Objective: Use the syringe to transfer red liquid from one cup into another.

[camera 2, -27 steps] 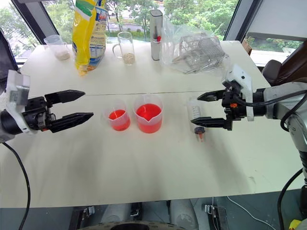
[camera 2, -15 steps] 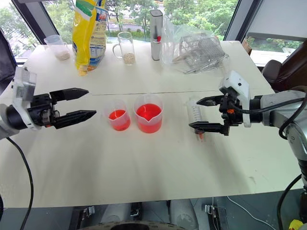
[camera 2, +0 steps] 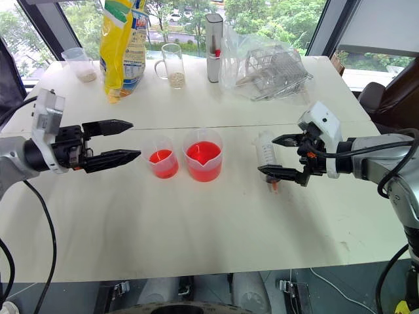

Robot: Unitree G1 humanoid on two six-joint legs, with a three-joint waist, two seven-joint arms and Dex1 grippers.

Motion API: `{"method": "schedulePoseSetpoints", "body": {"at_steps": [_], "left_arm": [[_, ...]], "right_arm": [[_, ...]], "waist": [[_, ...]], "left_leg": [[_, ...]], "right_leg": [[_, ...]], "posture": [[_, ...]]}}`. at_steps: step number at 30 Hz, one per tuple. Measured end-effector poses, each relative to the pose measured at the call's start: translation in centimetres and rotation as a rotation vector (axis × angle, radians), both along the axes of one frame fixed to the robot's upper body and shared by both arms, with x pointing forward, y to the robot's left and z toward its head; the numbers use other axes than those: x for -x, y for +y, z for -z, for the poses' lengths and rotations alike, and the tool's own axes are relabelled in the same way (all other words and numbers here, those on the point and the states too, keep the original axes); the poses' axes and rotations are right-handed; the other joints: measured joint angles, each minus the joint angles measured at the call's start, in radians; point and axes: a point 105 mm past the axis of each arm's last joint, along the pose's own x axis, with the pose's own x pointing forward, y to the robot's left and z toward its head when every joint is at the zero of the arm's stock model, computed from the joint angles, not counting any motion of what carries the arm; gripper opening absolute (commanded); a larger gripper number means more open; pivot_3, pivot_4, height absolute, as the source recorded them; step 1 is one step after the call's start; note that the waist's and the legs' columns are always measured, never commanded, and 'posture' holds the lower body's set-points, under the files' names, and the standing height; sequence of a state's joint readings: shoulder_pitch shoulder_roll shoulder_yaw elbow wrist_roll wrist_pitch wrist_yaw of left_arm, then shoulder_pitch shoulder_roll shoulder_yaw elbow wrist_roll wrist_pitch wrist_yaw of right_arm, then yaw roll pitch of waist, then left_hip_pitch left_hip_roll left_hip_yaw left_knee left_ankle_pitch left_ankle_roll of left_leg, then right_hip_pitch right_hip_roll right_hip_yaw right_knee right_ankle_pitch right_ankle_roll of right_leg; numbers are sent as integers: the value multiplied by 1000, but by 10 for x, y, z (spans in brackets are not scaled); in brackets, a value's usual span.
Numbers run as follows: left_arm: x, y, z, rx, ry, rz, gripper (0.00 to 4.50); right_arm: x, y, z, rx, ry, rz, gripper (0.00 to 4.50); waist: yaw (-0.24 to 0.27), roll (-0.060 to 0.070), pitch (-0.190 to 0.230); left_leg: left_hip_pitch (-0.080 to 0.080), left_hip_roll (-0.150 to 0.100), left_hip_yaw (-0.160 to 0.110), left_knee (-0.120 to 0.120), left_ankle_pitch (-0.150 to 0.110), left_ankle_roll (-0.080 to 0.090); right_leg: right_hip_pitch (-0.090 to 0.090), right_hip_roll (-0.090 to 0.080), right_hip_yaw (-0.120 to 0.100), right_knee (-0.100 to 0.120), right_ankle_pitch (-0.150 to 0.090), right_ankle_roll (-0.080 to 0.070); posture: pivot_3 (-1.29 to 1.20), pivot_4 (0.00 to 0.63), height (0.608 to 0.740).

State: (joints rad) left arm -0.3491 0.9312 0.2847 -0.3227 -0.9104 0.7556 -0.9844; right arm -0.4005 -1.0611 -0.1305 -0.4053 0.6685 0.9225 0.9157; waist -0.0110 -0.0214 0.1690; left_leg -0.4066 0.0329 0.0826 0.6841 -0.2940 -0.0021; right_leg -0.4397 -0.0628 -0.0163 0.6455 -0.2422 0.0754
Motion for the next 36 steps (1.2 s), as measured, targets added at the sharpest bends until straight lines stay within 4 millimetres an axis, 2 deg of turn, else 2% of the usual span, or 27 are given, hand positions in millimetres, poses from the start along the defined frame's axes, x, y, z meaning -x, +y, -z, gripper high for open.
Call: {"method": "schedulePoseSetpoints", "body": {"at_steps": [3, 7, 13, 18, 20, 25, 36], "left_arm": [[-1, 1, 0, -3, -2, 1, 4500], [-2, 1, -1, -8, -6, 0, 4500], [-3, -1, 0, -5, -10, 1, 4500], [-3, -1, 3, 9, -6, -6, 4500], [-3, -1, 3, 8, -8, -11, 4500], [-1, -2, 4, 8, -13, -15, 4500], [2, -2, 12, 4, -3, -40, 4500]], "right_arm": [[-6, -4, 0, -12, 19, 59, 4462], [-23, -3, -13, -48, 47, 167, 4462], [-59, 10, -16, -66, 251, 359, 4462], [-80, -3, 11, 53, 442, 579, 4462], [-83, -5, 21, 92, 492, 614, 4462], [-89, 2, 31, 170, 530, 643, 4462], [-96, 13, 69, 239, 657, 718, 4462]], "waist": [[-3, 0, 0], [-5, 0, 0], [-6, 0, 0], [1, 0, 0], [-3, 0, 0], [-7, 0, 0], [-7, 0, 0]], "left_leg": [[0, 0, 0, 0, 0, 0], [1, 0, 0, 0, 0, 0], [-1, 0, 1, 0, 0, 0], [-2, 0, 1, 0, 0, 1], [-2, -1, 2, 0, -1, 2], [-2, 0, 2, -1, -1, 2], [-2, 0, 2, -1, -1, 1]], "right_leg": [[0, 0, 0, 0, 0, 0], [0, 1, 1, 1, 0, -1], [-2, 1, 2, 2, 0, -1], [-3, -1, 1, 1, 0, 0], [-3, -1, 2, 0, 1, 0], [-3, 0, 2, 1, 1, 0], [-4, 0, 1, 2, 1, 0]], "posture": [[0, 150, 740], [0, 150, 740], [0, 150, 740], [0, 150, 740], [0, 150, 740], [0, 150, 740], [0, 150, 740]]}}
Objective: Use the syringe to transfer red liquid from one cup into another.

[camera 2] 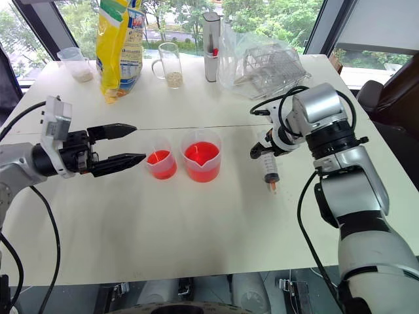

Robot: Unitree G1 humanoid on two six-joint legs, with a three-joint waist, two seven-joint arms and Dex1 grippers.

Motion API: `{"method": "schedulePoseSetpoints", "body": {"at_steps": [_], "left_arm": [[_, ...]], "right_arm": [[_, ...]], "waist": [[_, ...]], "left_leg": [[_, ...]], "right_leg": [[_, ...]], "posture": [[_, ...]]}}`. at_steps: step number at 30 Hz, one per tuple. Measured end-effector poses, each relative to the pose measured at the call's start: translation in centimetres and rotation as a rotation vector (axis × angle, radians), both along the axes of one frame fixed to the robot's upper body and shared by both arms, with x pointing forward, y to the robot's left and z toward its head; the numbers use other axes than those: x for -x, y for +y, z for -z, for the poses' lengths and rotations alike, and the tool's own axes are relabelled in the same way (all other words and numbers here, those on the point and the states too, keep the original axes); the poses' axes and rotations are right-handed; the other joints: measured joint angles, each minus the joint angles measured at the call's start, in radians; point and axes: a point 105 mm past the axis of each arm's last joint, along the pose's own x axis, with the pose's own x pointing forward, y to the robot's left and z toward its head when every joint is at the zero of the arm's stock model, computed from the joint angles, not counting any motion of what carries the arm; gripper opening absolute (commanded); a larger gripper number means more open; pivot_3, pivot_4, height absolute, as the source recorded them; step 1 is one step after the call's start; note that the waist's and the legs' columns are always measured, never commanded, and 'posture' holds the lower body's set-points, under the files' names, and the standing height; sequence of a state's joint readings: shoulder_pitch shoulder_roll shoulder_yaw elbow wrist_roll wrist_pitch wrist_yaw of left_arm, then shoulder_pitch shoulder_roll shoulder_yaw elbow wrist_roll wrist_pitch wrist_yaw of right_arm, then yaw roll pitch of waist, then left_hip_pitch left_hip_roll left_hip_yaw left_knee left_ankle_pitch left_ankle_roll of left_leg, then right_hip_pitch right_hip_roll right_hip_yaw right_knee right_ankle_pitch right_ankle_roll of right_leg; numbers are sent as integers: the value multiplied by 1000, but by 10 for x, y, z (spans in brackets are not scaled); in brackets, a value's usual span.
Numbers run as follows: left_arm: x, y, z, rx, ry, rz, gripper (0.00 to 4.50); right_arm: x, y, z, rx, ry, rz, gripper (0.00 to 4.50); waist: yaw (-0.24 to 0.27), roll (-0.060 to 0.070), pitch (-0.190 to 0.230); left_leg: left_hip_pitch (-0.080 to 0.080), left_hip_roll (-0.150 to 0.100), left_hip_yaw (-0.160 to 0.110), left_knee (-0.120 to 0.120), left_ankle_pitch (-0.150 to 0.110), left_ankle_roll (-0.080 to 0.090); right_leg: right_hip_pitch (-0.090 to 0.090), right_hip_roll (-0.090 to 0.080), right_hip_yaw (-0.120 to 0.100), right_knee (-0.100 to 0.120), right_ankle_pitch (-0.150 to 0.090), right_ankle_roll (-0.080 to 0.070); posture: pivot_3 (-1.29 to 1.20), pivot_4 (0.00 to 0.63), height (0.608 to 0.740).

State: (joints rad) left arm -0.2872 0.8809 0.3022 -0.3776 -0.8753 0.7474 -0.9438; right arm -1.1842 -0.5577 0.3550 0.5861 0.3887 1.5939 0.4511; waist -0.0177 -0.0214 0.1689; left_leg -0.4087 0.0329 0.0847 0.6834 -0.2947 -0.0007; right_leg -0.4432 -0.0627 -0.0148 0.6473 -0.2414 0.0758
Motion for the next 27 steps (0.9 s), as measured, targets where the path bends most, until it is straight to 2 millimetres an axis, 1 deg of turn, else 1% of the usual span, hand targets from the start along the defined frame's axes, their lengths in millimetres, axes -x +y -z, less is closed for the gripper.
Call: {"method": "schedulePoseSetpoints", "body": {"at_steps": [6, 7, 9, 10, 11, 13, 14, 17, 21, 23, 25, 26, 27], "left_arm": [[2, -1, -1, -7, -13, -4, 4500], [2, -1, -1, -7, -13, -5, 4500], [1, -1, -1, -7, -14, -7, 4500], [1, -1, -1, -7, -14, -8, 4500], [1, -1, -1, -7, -14, -9, 4500], [1, -1, -2, -7, -16, -12, 4500], [1, -1, -2, -6, -18, -11, 4500], [0, -2, -3, -2, -29, -8, 4500], [-3, -3, -6, 4, -33, 6, 4500], [-5, -3, -11, 12, -42, 9, 4500], [-8, -1, -16, 22, -52, 12, 4500], [-10, 0, -18, 27, -55, 12, 4500], [-12, 0, -21, 34, -61, 15, 4500]], "right_arm": [[1, 0, 4, 17, 14, -6, 4462], [1, 0, 4, 18, 15, -6, 4235], [1, -1, 5, 28, 15, -2, 3604], [1, -3, 6, 38, 14, 4, 3086], [1, -5, 6, 47, 12, 8, 2690], [0, -3, 6, 45, 9, 7, 1675], [0, -1, 6, 41, 6, 2, 1436], [-1, 0, 7, 44, 1, 2, 1426], [0, -4, 6, 27, -16, 21, 1426], [0, -7, 1, 1, -55, 27, 1426], [-3, -6, -17, -46, -147, 12, 1426], [-5, -3, -33, -91, -220, -5, 1426], [-8, 1, -55, -142, -328, -33, 1426]], "waist": [[0, 0, 0], [0, 0, 0], [0, 0, 0], [0, 0, 0], [0, 0, 0], [-1, 0, 0], [-2, -1, 0], [-4, -1, 0], [-2, -1, -1], [0, 0, 0], [1, 0, 0], [1, 0, 0], [1, 0, 0]], "left_leg": [[0, 0, 0, 0, 0, 0], [0, 0, 0, 0, 0, 0], [0, 0, 0, 0, 0, 0], [0, 0, 0, 0, 0, 0], [0, 0, 0, 0, 0, 0], [1, 0, 0, 0, 0, 0], [1, 0, 0, 0, 0, 0], [1, 0, 0, 0, 0, 0], [1, 0, -1, 0, 0, 0], [1, 0, 0, 0, 0, 0], [0, 0, -1, 0, 0, 0], [0, 0, -1, 0, 0, 0], [0, 0, -1, 0, 0, 0]], "right_leg": [[0, 0, 0, 0, 0, 0], [0, 0, 0, 0, 0, 0], [0, 0, 0, 0, 0, 0], [0, 0, 0, 0, 0, 0], [0, 0, 0, 0, 0, 0], [1, 0, 0, 0, 0, 0], [1, 0, 0, 0, 0, 0], [1, 0, 0, 0, 0, 0], [1, 0, 0, 0, 0, 0], [1, 0, 0, 0, 0, 0], [0, 0, 0, 0, 0, 0], [0, 0, 0, 0, 0, 0], [0, 0, -1, 0, 0, 0]], "posture": [[0, 150, 740], [0, 150, 740], [0, 150, 740], [0, 150, 740], [0, 150, 740], [0, 150, 740], [0, 150, 740], [0, 150, 740], [0, 150, 740], [0, 150, 740], [0, 150, 740], [0, 150, 740], [0, 150, 740]]}}
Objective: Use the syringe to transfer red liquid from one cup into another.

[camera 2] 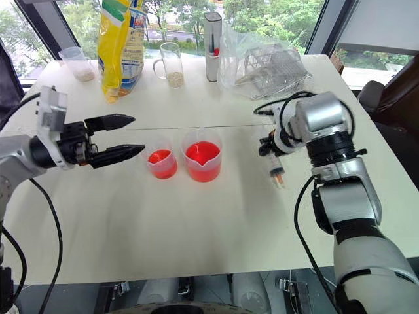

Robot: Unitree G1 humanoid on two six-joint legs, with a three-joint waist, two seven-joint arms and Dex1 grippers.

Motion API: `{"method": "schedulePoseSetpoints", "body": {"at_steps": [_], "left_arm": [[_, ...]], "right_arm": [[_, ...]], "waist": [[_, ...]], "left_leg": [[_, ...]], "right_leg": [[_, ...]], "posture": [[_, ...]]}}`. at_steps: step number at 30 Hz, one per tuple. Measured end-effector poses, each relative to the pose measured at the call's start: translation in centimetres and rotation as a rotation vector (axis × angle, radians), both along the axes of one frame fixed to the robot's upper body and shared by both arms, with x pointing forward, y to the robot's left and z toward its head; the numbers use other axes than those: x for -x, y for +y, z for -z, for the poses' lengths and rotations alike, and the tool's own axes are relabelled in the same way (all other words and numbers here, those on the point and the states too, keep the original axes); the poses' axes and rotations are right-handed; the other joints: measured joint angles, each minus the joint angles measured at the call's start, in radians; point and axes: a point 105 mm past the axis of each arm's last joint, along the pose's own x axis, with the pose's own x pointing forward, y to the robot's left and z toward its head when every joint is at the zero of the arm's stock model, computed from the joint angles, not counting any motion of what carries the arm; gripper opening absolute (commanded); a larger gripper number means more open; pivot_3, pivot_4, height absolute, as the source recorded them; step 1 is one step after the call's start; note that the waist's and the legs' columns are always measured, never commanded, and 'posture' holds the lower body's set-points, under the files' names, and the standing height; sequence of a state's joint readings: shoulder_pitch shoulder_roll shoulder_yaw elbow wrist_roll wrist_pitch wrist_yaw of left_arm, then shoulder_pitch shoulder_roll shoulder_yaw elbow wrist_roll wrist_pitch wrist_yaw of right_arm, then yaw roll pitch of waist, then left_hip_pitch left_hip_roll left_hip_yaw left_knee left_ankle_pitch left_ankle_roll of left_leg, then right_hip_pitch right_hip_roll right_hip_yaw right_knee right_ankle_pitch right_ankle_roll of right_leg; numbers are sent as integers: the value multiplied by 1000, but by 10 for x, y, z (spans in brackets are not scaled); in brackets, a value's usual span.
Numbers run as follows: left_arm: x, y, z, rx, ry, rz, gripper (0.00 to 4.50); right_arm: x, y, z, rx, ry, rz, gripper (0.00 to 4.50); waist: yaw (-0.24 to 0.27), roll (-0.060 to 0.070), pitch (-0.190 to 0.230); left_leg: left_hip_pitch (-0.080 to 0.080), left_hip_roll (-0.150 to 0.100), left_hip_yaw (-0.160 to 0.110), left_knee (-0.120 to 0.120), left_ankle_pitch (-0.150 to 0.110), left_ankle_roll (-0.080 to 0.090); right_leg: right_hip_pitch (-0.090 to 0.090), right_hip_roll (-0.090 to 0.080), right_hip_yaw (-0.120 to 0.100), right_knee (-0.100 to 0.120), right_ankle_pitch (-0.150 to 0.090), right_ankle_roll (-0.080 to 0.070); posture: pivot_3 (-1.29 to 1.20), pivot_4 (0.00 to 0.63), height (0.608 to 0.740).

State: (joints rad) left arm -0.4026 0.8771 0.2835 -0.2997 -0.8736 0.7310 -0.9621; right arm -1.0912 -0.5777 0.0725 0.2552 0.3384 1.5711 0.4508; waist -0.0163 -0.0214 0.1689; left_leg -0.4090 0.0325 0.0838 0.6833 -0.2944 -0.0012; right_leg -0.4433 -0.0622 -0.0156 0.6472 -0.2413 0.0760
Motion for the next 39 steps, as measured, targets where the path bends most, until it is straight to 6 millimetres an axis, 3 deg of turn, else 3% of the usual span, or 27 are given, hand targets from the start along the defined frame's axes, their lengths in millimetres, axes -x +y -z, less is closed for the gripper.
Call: {"method": "schedulePoseSetpoints", "body": {"at_steps": [6, 9, 11, 16, 23, 28, 33, 39], "left_arm": [[-10, 1, -17, 24, -24, 34, 4500], [-15, 1, -25, 31, -32, 54, 4500], [-18, -3, -31, 29, -41, 81, 4500], [-21, -7, -42, 28, -57, 120, 4500], [-22, -13, -45, 28, -57, 157, 4500], [-22, -16, -46, 21, -61, 172, 4500], [-25, -31, -44, 33, -48, 215, 4500], [-31, -46, -47, 35, -63, 247, 4500]], "right_arm": [[9, 9, -112, -235, -621, -116, 1426], [27, 29, -144, -403, -833, -217, 1426], [38, 45, -149, -498, -899, -281, 1426], [50, 78, -108, -630, -900, -395, 1426], [55, 113, -43, -579, -921, -487, 1426], [56, 120, -32, -512, -995, -511, 1426], [56, 126, -5, -463, -965, -518, 1426], [58, 129, 3, -437, -970, -531, 1426]], "waist": [[1, 0, 0], [-2, 0, 0], [-4, 0, 0], [-1, 0, 0], [-2, 0, 0], [-2, 0, 0], [0, 0, 0], [0, 0, 0]], "left_leg": [[0, 0, 0, -1, 0, 0], [1, 0, 0, -1, 0, 0], [1, 0, 0, 0, 0, 0], [1, 0, 0, 0, 0, -1], [1, 0, 0, 0, 1, -1], [1, 0, -1, 0, 1, -1], [1, 0, -1, 1, 1, -1], [1, 0, -1, 1, 1, -2]], "right_leg": [[0, 0, -1, 0, 0, 0], [1, 1, -1, 0, 0, 0], [1, 1, -1, 1, 0, 0], [1, 0, -1, 1, 0, 0], [1, 0, -1, 1, 0, 0], [1, 1, -1, 1, 0, 0], [2, 1, -1, 1, 0, 0], [2, 1, -1, 2, 0, 0]], "posture": [[0, 150, 740], [0, 150, 740], [0, 150, 740], [0, 150, 740], [0, 150, 740], [0, 150, 740], [0, 150, 740], [0, 150, 740]]}}
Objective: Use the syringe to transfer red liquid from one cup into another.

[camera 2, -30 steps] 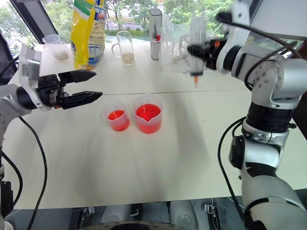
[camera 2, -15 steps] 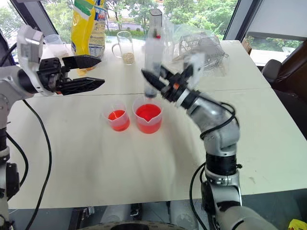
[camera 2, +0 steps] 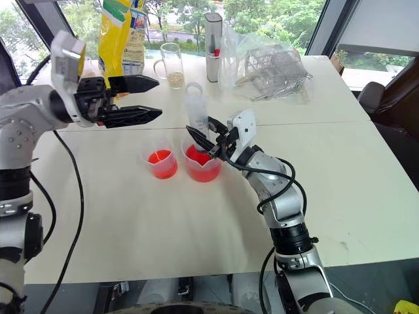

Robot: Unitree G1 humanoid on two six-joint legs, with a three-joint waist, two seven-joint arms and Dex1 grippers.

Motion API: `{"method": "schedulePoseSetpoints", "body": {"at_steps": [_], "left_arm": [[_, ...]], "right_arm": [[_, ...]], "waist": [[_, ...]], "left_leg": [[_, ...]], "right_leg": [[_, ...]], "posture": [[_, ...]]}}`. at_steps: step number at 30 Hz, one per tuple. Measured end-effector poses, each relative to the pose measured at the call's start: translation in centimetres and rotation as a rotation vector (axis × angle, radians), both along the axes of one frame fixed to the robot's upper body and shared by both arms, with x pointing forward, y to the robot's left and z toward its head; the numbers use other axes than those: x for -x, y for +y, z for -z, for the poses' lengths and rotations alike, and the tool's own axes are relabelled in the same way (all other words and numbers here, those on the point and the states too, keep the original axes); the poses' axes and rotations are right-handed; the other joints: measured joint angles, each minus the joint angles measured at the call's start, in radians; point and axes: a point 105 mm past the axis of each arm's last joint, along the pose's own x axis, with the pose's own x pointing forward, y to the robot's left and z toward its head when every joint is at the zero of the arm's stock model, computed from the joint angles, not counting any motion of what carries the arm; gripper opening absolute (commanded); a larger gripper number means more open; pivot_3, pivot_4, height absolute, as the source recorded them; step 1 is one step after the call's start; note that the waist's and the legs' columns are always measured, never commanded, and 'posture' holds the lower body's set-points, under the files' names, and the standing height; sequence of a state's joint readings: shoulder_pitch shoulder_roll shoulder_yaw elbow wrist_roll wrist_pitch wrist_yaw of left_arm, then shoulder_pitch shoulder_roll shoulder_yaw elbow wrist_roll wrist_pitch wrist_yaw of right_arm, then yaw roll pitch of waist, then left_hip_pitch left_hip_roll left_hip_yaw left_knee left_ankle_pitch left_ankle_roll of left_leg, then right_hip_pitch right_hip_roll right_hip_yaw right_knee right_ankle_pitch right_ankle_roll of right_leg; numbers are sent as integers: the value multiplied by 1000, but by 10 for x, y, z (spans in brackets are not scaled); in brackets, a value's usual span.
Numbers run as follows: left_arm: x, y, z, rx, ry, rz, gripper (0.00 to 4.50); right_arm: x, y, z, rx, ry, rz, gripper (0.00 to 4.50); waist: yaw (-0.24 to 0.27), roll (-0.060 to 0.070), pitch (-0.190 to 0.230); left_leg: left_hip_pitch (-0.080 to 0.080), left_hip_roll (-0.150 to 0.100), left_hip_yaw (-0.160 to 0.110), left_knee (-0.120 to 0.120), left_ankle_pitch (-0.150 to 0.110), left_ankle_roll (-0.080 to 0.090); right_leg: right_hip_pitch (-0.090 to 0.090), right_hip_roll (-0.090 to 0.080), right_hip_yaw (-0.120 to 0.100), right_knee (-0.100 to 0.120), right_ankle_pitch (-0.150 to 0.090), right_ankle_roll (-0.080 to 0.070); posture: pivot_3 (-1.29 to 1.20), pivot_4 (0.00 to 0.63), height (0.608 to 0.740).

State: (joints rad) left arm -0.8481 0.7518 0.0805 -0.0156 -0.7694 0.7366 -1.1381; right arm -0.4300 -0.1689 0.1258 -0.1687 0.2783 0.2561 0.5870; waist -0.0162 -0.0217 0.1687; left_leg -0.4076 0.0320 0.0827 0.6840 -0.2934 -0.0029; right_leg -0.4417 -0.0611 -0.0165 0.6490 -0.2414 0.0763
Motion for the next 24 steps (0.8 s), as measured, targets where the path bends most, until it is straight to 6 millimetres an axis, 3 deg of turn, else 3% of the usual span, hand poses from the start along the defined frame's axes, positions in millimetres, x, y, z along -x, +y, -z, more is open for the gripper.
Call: {"method": "schedulePoseSetpoints", "body": {"at_steps": [8, 22, 24], "left_arm": [[-11, -17, 8, -14, 1, 19, 4500], [-15, -29, 11, 7, 9, 51, 4500], [-15, -30, 10, 7, 7, 53, 3604]], "right_arm": [[3, 2, 4, 9, 1, -8, 1426], [6, 5, 6, 29, -8, -29, 1426], [6, 5, 6, 29, -8, -30, 1426]], "waist": [[-1, 0, 0], [0, 0, 0], [0, 0, 0]], "left_leg": [[0, 0, 0, 0, 0, 0], [1, 0, 0, 0, 0, 0], [1, 0, 0, 0, 0, 0]], "right_leg": [[0, 0, 0, 0, 0, 0], [1, 0, 0, 1, 0, 0], [1, 0, 0, 1, 0, 0]], "posture": [[0, 150, 740], [0, 150, 740], [0, 150, 740]]}}
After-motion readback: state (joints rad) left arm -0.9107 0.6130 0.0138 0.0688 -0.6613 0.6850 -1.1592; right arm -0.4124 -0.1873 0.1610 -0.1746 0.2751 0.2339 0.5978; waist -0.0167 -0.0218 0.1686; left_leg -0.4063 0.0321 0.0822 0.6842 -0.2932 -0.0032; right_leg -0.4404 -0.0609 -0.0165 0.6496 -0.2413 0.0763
